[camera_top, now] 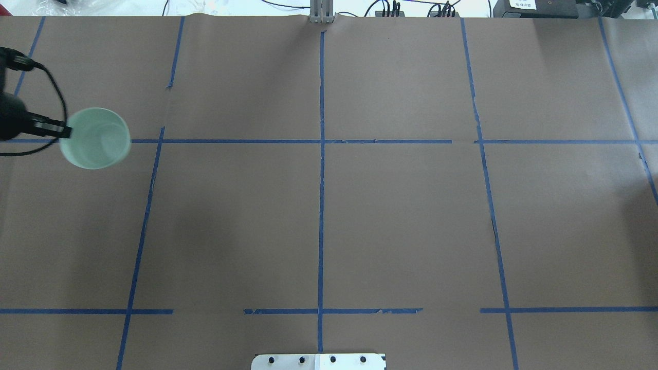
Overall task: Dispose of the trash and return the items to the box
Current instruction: 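Carry the green bowl with the left gripper into the clear bin and release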
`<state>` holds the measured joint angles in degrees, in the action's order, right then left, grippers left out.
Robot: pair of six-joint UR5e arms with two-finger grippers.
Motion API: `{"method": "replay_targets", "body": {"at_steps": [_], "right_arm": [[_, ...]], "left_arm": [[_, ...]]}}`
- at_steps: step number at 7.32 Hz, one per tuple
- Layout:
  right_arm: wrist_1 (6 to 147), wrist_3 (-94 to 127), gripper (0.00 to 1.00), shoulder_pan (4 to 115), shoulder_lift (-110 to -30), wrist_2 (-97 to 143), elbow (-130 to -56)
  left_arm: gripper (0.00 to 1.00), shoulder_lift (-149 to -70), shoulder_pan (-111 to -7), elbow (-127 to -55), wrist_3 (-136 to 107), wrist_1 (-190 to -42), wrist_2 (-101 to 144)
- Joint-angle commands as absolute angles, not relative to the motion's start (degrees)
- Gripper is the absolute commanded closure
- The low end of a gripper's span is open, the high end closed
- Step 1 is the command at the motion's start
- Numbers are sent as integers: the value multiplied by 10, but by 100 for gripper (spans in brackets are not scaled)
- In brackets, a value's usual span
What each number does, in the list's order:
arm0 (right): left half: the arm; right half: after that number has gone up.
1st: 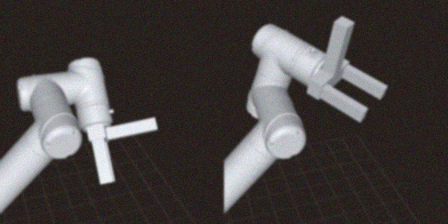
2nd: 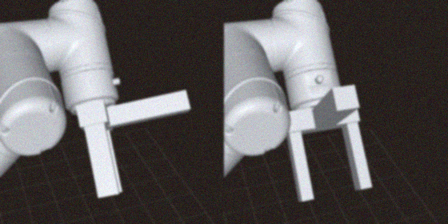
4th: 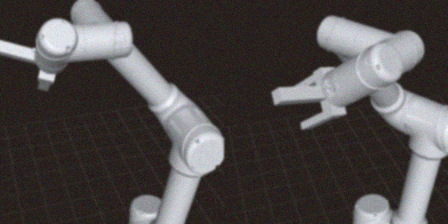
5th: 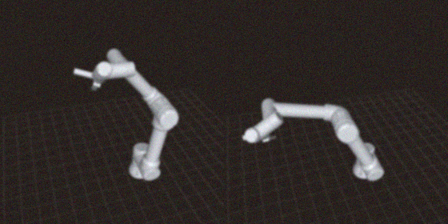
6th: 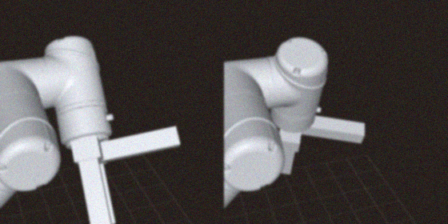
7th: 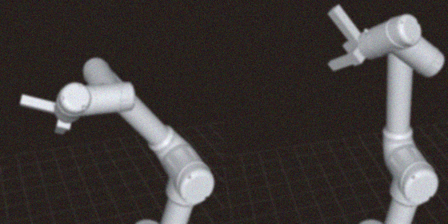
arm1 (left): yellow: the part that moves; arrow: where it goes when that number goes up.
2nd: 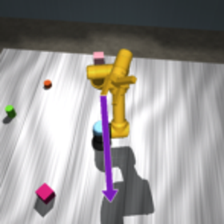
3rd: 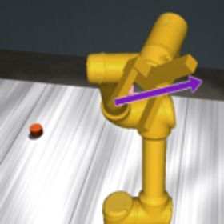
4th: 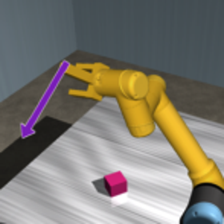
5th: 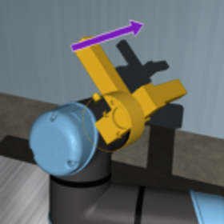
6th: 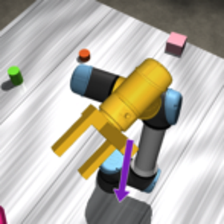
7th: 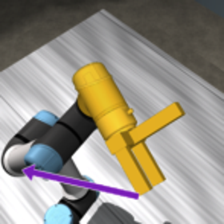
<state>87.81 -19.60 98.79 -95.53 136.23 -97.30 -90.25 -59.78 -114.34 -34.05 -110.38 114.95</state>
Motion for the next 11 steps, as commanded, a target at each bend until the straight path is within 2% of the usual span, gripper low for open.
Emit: {"method": "replay_targets", "body": {"at_steps": [1,3,4,5,7,8,10,11], "right_arm": [[875,-197,0,988,-955,1362,-973],[875,-199,0,988,-956,1362,-973],[867,-198,0,988,-957,1362,-973],[858,-193,0,987,-957,1361,-973],[853,-194,0,986,-957,1361,-973],[852,-195,0,985,-957,1361,-973],[849,-198,0,985,-957,1361,-973],[845,-197,0,985,-958,1361,-973]], "left_arm": [[100,-843,-736,-1108,-92,-1107,1180],[100,-817,-852,-1044,97,-1110,1204],[100,-785,-884,-1038,151,-1112,1204],[100,-745,-887,-1035,156,-1156,1203],[100,-706,-886,-917,125,-1359,1214],[100,-688,-884,-889,94,-1431,1246],[100,-659,-882,-886,94,-1449,1260],[91,-658,-880,-881,98,-1450,1261]]}}
